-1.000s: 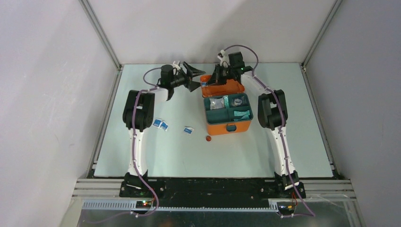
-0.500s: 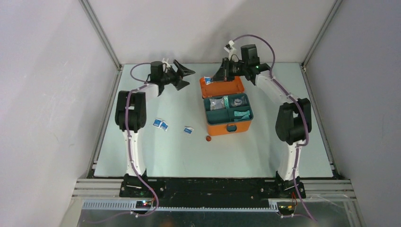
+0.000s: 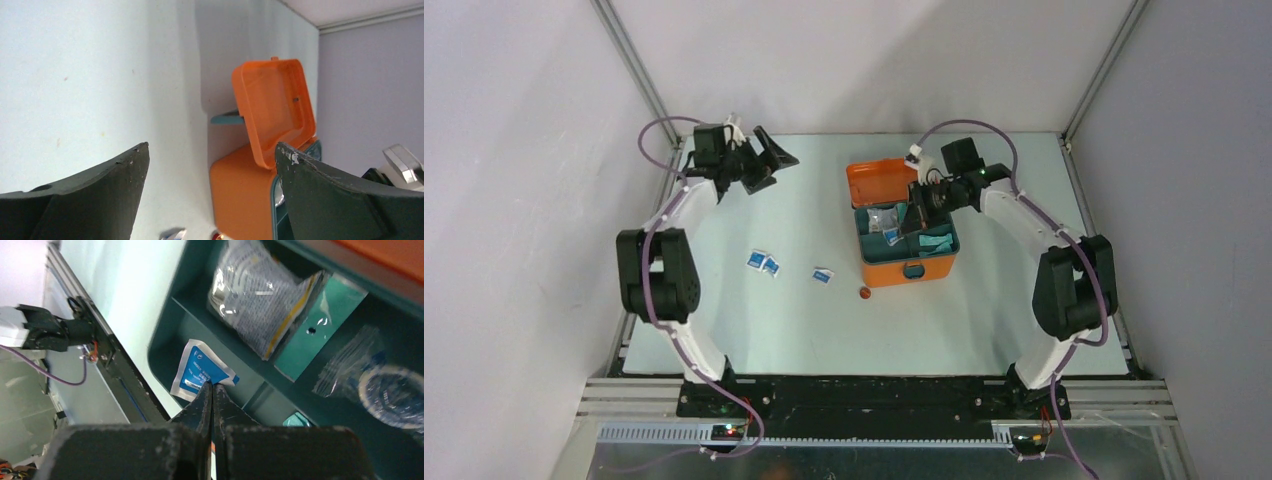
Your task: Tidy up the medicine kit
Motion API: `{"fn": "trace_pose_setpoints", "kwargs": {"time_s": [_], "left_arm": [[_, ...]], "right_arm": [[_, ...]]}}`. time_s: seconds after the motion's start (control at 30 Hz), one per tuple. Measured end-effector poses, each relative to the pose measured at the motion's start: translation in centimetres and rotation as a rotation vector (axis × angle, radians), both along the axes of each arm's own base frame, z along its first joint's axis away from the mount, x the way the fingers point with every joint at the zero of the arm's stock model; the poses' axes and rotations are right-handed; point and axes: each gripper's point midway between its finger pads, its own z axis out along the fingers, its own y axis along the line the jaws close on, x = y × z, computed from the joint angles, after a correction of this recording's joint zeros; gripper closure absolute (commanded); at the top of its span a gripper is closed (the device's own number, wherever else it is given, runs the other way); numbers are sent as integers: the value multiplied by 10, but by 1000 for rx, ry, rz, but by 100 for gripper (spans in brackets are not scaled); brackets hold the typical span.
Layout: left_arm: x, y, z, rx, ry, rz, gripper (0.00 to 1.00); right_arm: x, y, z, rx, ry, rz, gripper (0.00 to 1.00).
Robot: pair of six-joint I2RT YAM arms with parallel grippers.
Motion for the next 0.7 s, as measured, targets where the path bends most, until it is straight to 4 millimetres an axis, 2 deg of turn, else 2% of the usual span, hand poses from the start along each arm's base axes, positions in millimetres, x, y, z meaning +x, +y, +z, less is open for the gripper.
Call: {"fn": "trace_pose_setpoints", "kwargs": {"time_s": [0.07, 0.17, 0.23, 0.27, 0.37, 0.47, 0.6, 0.7], "left_arm": [[-14, 3, 11, 59, -19, -13, 0], [-37, 11, 16, 101, -17, -19, 0], [-54, 19, 6, 115, 26, -9, 0], [-61, 25, -2, 125, 56, 0, 0], [-85, 41, -34, 178, 165, 18, 1], [-113, 51, -60, 266, 248, -2, 4], [-147, 49, -68, 362, 260, -79, 9], [-170, 32, -68, 437, 220, -182, 12]], "right_arm": [[-9, -3, -11, -43, 15, 0, 100], [-16, 0, -12, -87, -6, 2, 100], [-18, 2, -9, -104, -29, 1, 86], [-19, 4, -9, -109, -31, -1, 74], [-19, 5, -10, -127, -25, -19, 61], [-17, 1, -11, -139, -18, -43, 58], [-18, -6, -11, -150, 0, -58, 57], [-19, -12, -2, -142, -14, -63, 56]]}}
